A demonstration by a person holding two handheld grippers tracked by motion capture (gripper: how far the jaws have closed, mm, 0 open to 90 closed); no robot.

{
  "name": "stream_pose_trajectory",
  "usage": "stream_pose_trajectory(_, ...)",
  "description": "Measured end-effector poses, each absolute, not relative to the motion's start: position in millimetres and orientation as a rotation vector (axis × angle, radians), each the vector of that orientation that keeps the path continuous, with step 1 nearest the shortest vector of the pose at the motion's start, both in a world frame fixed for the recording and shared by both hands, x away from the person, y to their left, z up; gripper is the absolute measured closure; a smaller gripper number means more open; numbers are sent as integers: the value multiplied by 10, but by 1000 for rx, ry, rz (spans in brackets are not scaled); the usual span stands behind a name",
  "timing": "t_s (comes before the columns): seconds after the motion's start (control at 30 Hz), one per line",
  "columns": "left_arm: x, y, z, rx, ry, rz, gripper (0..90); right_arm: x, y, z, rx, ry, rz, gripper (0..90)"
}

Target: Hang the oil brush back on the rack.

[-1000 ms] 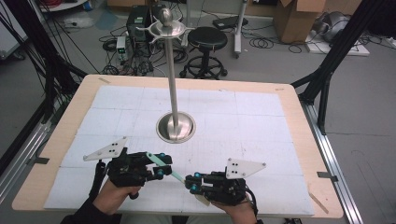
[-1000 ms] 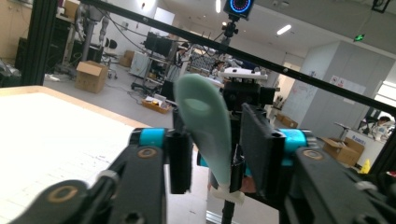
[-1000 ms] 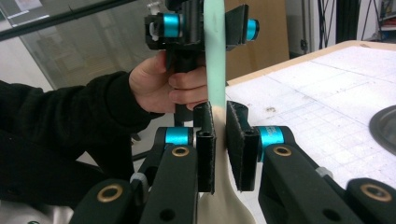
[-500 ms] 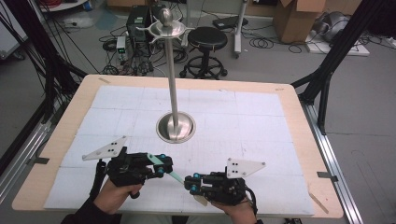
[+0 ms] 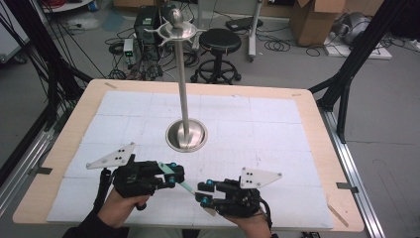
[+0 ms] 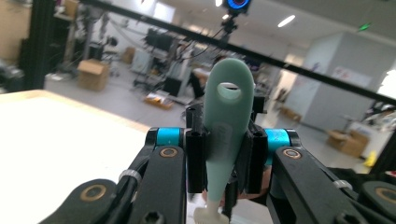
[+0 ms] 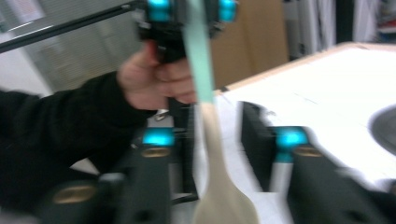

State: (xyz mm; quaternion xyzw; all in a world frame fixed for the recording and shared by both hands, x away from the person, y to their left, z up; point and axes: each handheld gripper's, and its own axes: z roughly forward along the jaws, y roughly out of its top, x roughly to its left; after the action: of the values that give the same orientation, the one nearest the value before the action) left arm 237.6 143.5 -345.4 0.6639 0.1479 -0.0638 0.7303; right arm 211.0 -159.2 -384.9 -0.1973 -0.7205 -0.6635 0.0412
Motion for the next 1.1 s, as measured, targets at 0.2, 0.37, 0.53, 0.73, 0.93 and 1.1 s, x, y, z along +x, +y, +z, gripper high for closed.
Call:
stream_pose_trajectory(0.2, 2352, 1410, -3278, 1601, 404, -10, 763, 2106, -1556, -3835, -695, -2294, -2042, 413)
stream_pose_trajectory(0.37, 2324, 1380, -3176, 1666, 465, 87, 762, 2049, -1399, -3752, -712, -2475, -2016, 412)
stream_pose_trajectory(0.53, 2339, 1355, -3089, 1712, 538, 104, 762, 2027, -1242, -3689, -682, -2579, -1990, 408)
stream_pose_trajectory(0.73, 2334, 1331, -3016, 1746, 592, 157, 762, 2046, -1174, -3650, -735, -2659, -1971, 454)
stream_pose_trajectory(0.93, 2325, 1275, -2985, 1745, 617, 164, 761, 2060, -1072, -3608, -762, -2692, -1973, 533)
stream_pose_trajectory(1.1, 2317, 1243, -2995, 1753, 627, 151, 761, 2089, -1029, -3616, -778, -2721, -1959, 610)
